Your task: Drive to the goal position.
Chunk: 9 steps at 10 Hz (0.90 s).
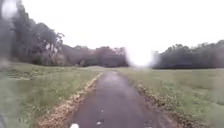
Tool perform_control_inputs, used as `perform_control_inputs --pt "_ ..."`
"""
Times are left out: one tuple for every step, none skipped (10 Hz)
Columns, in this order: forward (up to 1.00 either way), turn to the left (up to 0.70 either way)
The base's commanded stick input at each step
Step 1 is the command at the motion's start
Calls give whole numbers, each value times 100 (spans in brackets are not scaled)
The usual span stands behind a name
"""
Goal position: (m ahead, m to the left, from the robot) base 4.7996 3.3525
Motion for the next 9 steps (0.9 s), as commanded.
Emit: perform_control_inputs --pt "50 0" --pt "50 0" --pt "50 0" --pt "50 0" --pt "50 -11" --pt "50 -38" --pt "50 -31" --pt "50 0" --pt "50 0"
